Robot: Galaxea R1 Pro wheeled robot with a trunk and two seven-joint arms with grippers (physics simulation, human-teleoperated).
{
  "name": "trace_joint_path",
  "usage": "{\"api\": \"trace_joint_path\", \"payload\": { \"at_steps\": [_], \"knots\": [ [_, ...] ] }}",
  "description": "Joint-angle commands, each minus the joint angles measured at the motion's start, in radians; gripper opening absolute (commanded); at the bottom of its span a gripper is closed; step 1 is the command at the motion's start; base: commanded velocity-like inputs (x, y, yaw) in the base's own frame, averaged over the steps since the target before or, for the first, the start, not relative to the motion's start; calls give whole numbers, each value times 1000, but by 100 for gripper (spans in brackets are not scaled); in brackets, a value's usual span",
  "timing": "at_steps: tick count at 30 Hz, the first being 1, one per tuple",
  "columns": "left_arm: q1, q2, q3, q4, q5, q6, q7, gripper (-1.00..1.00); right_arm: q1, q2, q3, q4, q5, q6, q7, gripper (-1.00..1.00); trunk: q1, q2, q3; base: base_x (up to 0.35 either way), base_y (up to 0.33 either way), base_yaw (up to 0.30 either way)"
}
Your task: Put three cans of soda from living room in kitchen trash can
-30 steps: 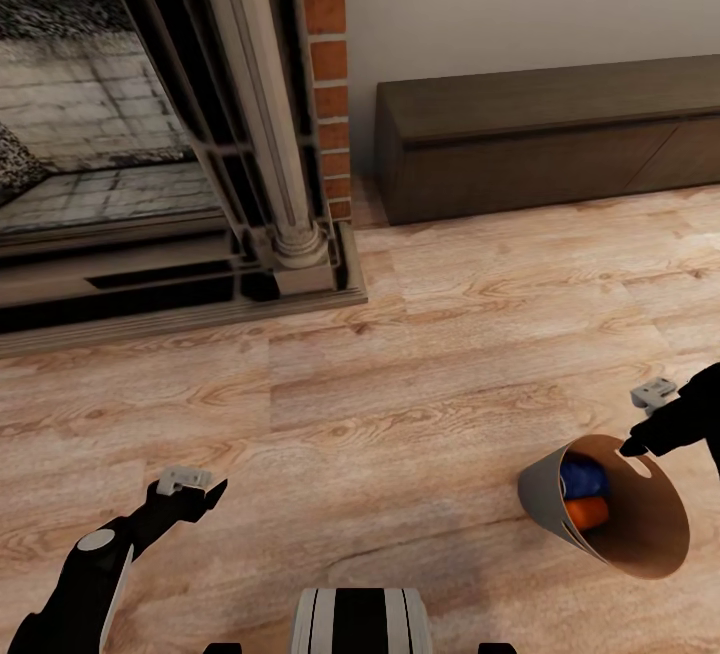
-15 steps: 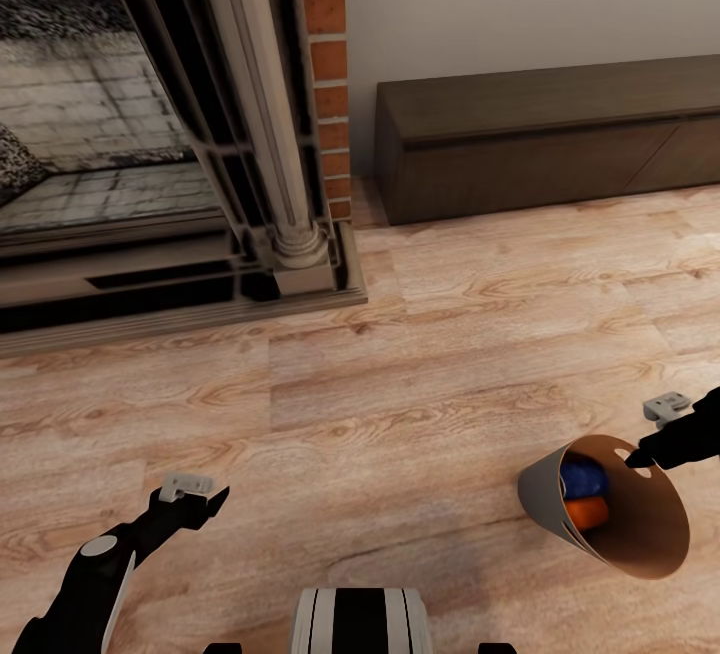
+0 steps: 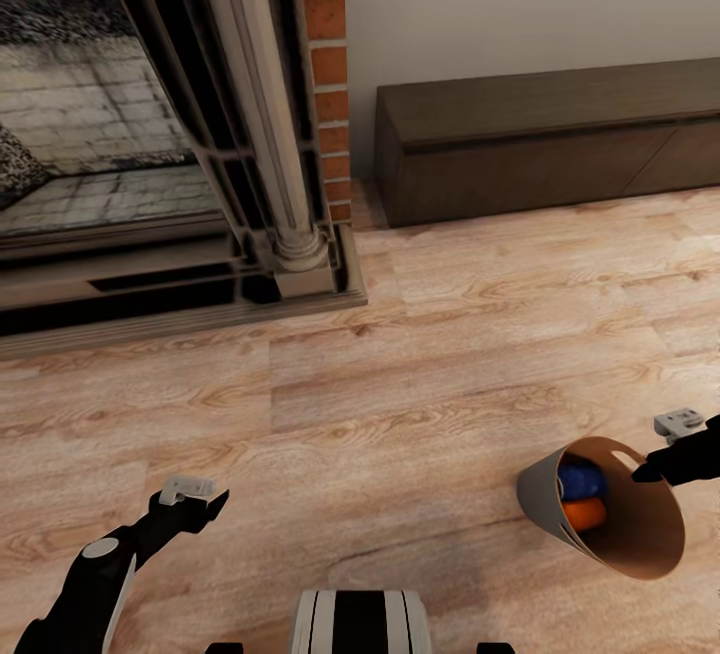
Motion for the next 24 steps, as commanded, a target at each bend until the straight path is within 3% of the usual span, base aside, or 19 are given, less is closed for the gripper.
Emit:
{"api": "trace_joint_path", "payload": {
  "at_steps": [1, 6, 16, 21, 24],
  "knots": [
    [0, 0, 0, 8, 0, 2, 9, 100, 1, 0, -4, 0, 0, 0, -5, 100, -4, 7, 3, 0, 0, 0],
    [-2, 0, 0, 57, 0, 10, 67, 100, 41, 5, -16, -2, -1, 0, -51, 100, -23, 42, 19, 0, 0, 0],
    [-3, 0, -1, 72, 1, 14, 86, 100, 77, 11, -21, -7, -3, -2, -68, 100, -61, 112, 50, 0, 0, 0],
    [-3, -1, -1, 73, 0, 14, 87, 100, 120, 14, -69, -64, -3, -8, -64, 100, -81, 147, 66, 0, 0, 0],
    [-3, -1, -1, 74, 0, 14, 87, 100, 139, 17, -79, -89, -3, -9, -63, 100, -92, 168, 75, 0, 0, 0]
  ]
}}
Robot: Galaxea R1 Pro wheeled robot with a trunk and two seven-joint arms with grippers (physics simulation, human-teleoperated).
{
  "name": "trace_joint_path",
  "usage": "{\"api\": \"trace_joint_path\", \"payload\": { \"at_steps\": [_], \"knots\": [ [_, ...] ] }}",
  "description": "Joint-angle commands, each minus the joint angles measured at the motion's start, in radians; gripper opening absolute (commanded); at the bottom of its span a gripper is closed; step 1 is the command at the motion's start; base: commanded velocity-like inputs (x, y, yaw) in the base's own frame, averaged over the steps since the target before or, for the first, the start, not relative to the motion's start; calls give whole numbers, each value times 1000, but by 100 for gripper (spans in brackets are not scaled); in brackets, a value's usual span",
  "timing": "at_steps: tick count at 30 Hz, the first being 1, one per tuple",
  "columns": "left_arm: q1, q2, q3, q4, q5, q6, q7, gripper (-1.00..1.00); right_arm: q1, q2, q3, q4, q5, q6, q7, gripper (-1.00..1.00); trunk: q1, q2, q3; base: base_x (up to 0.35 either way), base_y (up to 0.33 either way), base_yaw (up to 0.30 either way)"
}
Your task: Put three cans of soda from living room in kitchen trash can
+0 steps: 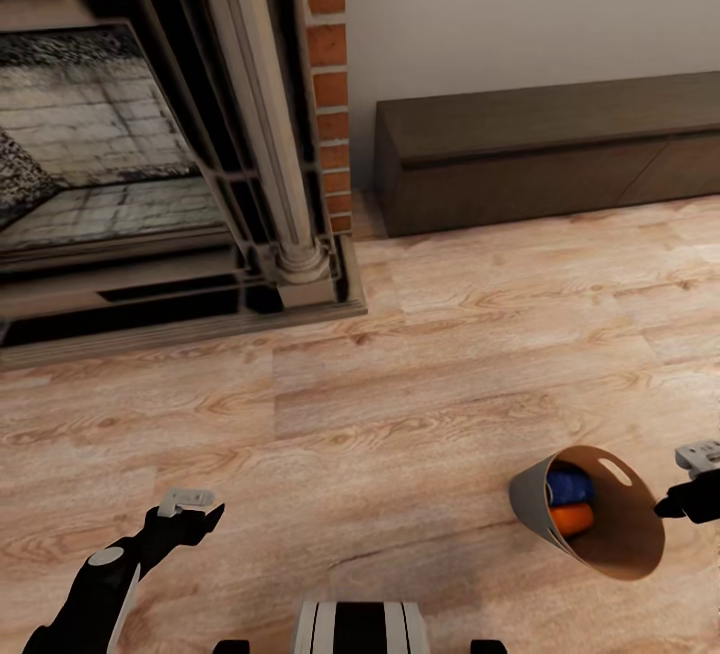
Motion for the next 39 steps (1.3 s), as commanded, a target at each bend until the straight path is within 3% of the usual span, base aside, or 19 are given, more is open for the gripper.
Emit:
{"api": "trace_joint_path", "payload": {
  "at_steps": [1, 7, 21, 27, 28, 29, 39],
  "knots": [
    [0, 0, 0, 0, 0, 0, 0, 100, 15, 8, -7, -24, 0, -1, -1, 100, -4, 7, 3, 0, 0, 0],
    [0, 0, -1, 1, 0, 9, 0, 100, 79, 42, -18, -115, 1, -2, -5, 100, -27, 49, 22, 0, 0, 0],
    [-1, -1, -1, 3, -2, 20, 0, 100, 135, 69, -22, -131, -1, -10, 1, 100, -81, 147, 66, 0, 0, 0],
    [-2, 0, -2, 3, -2, 24, 0, 100, 164, 129, -115, -149, -1, -94, -19, 100, -104, 189, 85, 0, 0, 0],
    [-3, 0, -2, 3, -2, 24, 0, 100, 166, 146, -146, -154, -1, -129, -38, 100, -107, 196, 88, 0, 0, 0],
    [-7, 0, -2, 32, -3, 25, 2, 100, 193, 193, -239, -162, -1, -242, -83, 100, -111, 203, 91, 0, 0, 0],
    [-25, -1, -3, 144, -17, 43, 39, 100, 285, 267, -400, -164, -1, -401, -90, 100, -150, 273, 122, 0, 0, 0]
  ]
}}
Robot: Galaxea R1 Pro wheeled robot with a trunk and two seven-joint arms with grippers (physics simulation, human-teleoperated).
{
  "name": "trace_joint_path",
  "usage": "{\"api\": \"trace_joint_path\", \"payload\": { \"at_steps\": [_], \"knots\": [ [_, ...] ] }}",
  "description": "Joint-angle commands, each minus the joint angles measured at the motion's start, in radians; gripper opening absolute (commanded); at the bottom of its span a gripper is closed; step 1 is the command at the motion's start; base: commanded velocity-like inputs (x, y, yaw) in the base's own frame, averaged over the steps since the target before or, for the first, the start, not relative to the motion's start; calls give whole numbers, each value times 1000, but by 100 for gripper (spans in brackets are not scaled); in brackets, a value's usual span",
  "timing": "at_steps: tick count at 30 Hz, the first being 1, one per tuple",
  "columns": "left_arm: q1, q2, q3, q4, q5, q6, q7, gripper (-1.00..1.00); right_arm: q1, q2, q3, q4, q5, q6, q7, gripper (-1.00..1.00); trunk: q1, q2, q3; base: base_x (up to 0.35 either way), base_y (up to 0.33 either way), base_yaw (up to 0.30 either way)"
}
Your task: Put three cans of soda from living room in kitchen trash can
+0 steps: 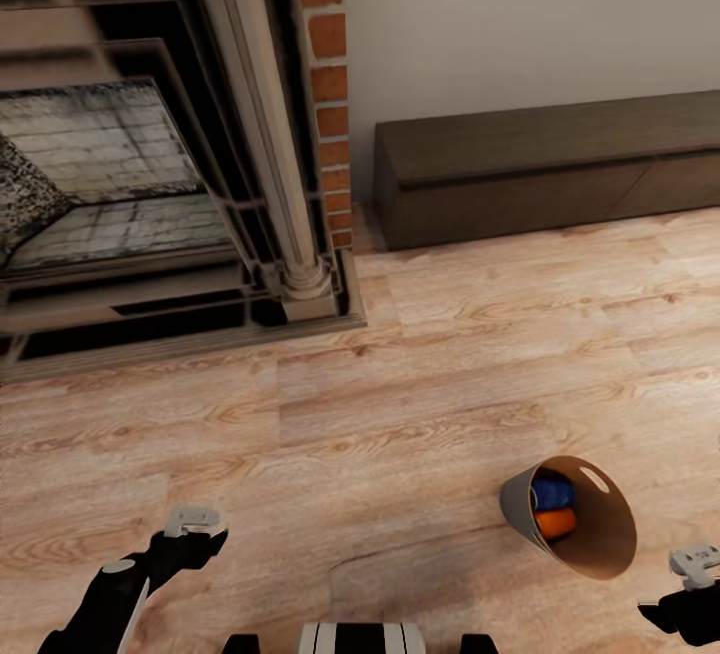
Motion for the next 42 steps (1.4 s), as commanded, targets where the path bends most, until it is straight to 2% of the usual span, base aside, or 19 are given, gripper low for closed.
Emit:
{"api": "trace_joint_path", "payload": {
  "at_steps": [1, 2, 5, 12, 13, 15, 16, 17, 20, 25, 34, 36, 37, 42],
  "knots": [
    [-2, 1, -1, 12, -2, 4, 7, 100, 8, 10, -21, 0, 0, -27, -1, 100, -4, 7, 3, 0, 0, 0],
    [-2, 1, -1, 12, -2, 4, 7, 100, 8, 10, -21, 0, 0, -27, -1, 100, -8, 14, 6, 0, 0, 0],
    [-5, 1, -1, 78, -7, 9, 50, 100, 19, 24, -59, 1, 1, -85, -4, 100, -19, 35, 16, 0, 0, 0],
    [-5, 3, -1, 155, -9, 4, 100, 100, 32, 35, -73, 1, 1, -102, -3, 100, -46, 84, 38, 0, 0, 0],
    [-5, 5, -1, 172, -9, 2, 108, 100, 42, 37, -84, 2, 0, -104, -3, 100, -50, 91, 42, 0, 0, 0],
    [-5, 7, -1, 201, -8, -3, 117, 100, 56, 41, -133, 2, -1, -123, -1, 100, -58, 105, 50, 0, 0, 0],
    [-5, 7, -1, 201, -8, -3, 117, 100, 56, 41, -133, 2, -1, -123, -1, 100, -61, 112, 54, 0, 0, 0],
    [-5, 8, -1, 213, -8, -5, 120, 100, 59, 44, -161, 2, -1, -139, 0, 100, -65, 119, 59, 0, 0, 0],
    [-4, 9, 0, 230, -7, -8, 123, 100, 65, 50, -201, 3, -2, -160, 0, 100, -77, 140, 72, 0, 0, 0],
    [-4, 9, 1, 238, -3, -16, 124, 100, 87, 58, -219, 3, -3, -177, 0, 100, -96, 175, 96, 0, 0, 0],
    [-3, 11, 2, 242, -3, -77, 126, 100, 134, 91, -230, 3, -3, -223, -14, 100, -130, 238, 138, 0, 0, 0],
    [-2, 12, 2, 242, -2, -87, 126, 100, 152, 103, -230, 8, -2, -234, -60, 100, -138, 252, 147, 0, 0, 0],
    [-2, 13, 2, 244, -3, -106, 126, 100, 175, 116, -226, 22, 0, -246, -127, 100, -142, 259, 152, 0, 0, 0],
    [0, 13, 3, 285, -3, -152, 126, 100, 211, 122, -215, 122, 7, -331, -261, 100, -161, 294, 176, 0, 0, 0]
  ]
}}
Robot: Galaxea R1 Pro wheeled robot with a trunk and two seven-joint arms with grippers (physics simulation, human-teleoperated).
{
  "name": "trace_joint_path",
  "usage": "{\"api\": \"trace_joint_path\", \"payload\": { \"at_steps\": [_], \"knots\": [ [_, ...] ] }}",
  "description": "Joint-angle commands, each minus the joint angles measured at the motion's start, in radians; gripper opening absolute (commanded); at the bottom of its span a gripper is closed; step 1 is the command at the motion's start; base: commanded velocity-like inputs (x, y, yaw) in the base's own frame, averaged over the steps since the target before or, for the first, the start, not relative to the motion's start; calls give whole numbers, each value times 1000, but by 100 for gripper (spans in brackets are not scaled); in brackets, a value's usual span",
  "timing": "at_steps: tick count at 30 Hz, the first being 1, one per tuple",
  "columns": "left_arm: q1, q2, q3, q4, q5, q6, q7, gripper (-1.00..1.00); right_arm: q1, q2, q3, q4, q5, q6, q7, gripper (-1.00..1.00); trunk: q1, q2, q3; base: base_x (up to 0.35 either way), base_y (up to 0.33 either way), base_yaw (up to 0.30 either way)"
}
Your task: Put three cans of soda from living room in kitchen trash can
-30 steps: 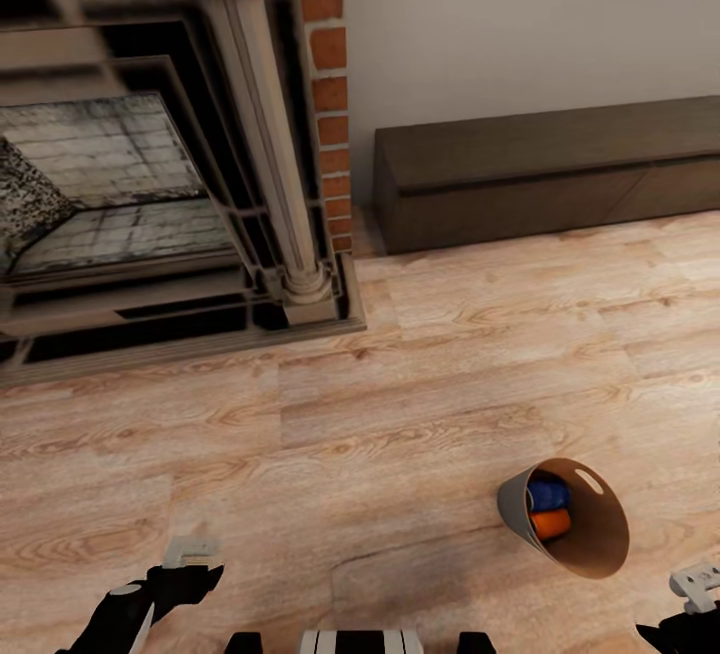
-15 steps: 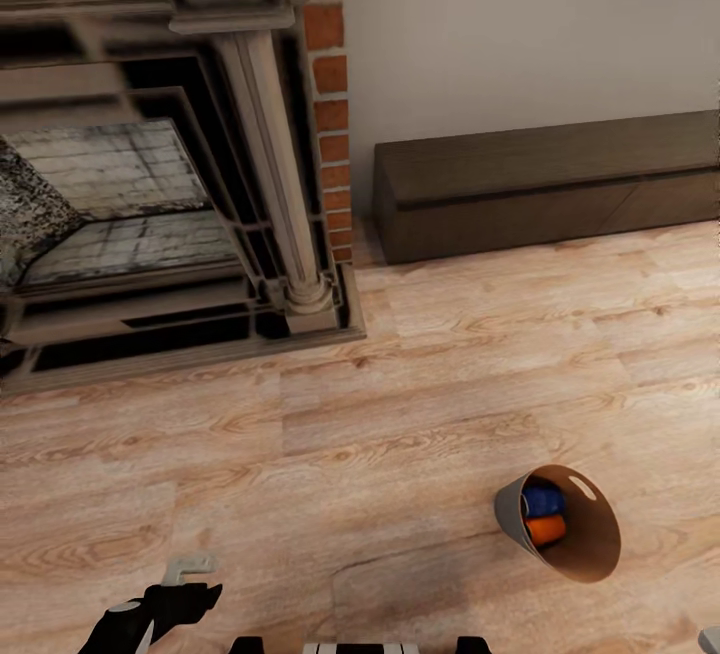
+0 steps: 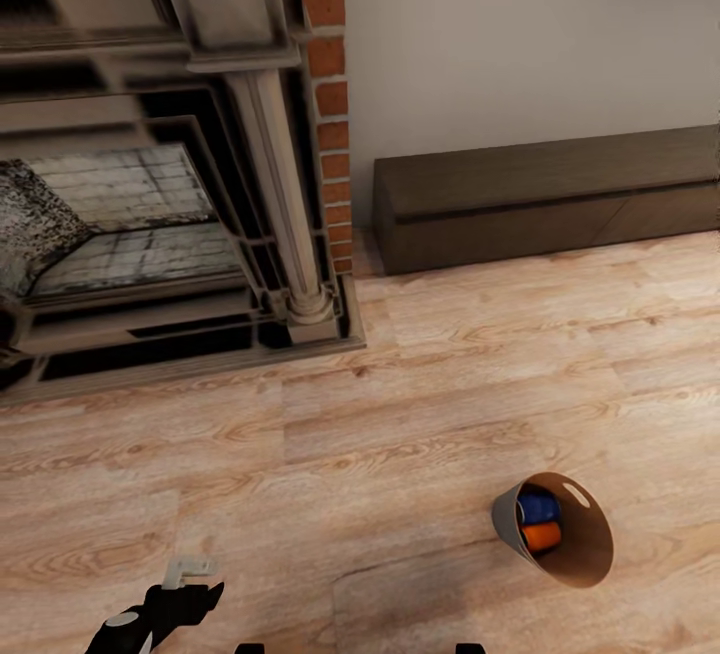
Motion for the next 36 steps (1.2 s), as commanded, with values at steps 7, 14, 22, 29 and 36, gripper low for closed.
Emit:
{"api": "trace_joint_path", "payload": {
  "at_steps": [7, 14, 22, 29, 36],
  "knots": [
    [1, 3, 1, 108, 3, -83, 0, 100, 25, -43, 18, 278, 42, -180, -266, 100, -27, 49, 33, 0, 0, 0],
    [8, 23, 1, 199, 4, -176, 0, 100, 38, -127, 60, 636, 196, -245, -581, 100, -54, 98, 66, 0, 0, 0],
    [42, 38, 2, 283, 5, -299, 0, 100, 41, -152, 99, 809, 259, -262, -725, 100, -84, 154, 104, 0, 0, 0],
    [68, 40, 2, 322, 5, -359, 0, 100, 42, -133, 122, 841, 265, -264, -744, 100, -111, 203, 137, 0, 0, 0],
    [87, 39, 0, 331, 4, -389, 0, 100, 39, -90, 130, 848, 267, -271, -747, 100, -138, 252, 169, 0, 0, 0]
  ]
}}
